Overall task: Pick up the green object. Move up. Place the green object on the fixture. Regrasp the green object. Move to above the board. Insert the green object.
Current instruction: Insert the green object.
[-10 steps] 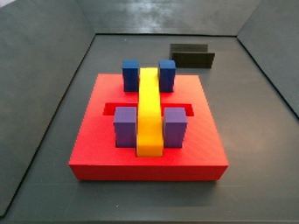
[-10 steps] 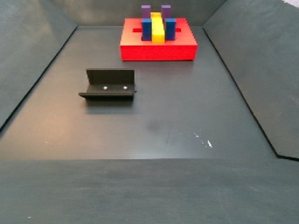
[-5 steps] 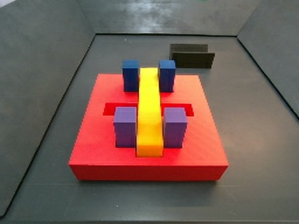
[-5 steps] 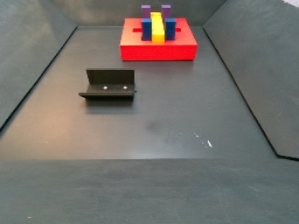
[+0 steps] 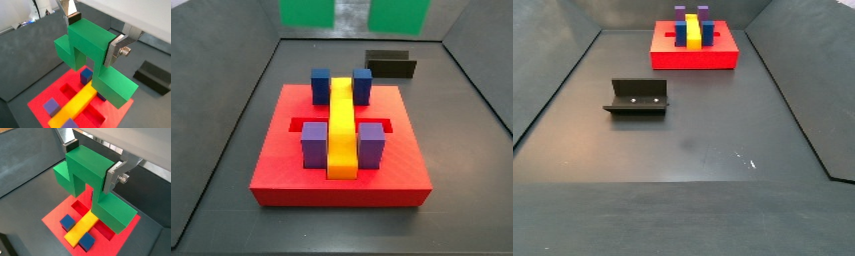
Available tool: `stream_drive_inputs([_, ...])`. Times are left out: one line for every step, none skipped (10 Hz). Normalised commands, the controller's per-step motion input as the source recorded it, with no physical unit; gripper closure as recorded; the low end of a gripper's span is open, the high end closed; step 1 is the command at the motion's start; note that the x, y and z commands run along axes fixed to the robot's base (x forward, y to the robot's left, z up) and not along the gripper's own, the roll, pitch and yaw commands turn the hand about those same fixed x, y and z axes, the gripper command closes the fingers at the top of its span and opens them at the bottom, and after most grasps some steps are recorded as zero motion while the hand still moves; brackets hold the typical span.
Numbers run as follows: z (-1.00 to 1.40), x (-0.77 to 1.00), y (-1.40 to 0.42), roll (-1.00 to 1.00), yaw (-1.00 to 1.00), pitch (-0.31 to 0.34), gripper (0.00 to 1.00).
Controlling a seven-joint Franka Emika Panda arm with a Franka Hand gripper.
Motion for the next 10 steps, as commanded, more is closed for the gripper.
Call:
stream_drive_inputs([-0.39,0.08,-0.10,-0.04,0.00,0.056,1.00])
stream_drive_inputs([-0.42,0.00,0.00,-0.01,0.00,0.054,1.00])
stream_drive_inputs([-0.50,0.00,0.00,0.00,0.00,0.024,1.00])
stream_drive_inputs([-0.68,-0.01,0.00,0.00,0.00,0.000,1.00])
stream_drive_inputs([-0.70,-0.10,-0.02,0.00,0.00,-0.097,1.00])
stream_drive_inputs([-0.55,-0.13,-0.12,0.03,0.00,-0.174,1.00])
stream_drive_inputs([-0.40,-0.19,-0.18,0.06,0.00,-0.239,1.00])
stream_drive_inputs([-0.26,-0.27,-0.25,0.11,0.00,-0.270,1.00])
stream_drive_inputs([-0.03,-0.20,-0.25,0.13,0.00,-0.196,1.00])
stream_drive_inputs([0.00,-0.16,-0.15,0.11,0.00,-0.149,1.00])
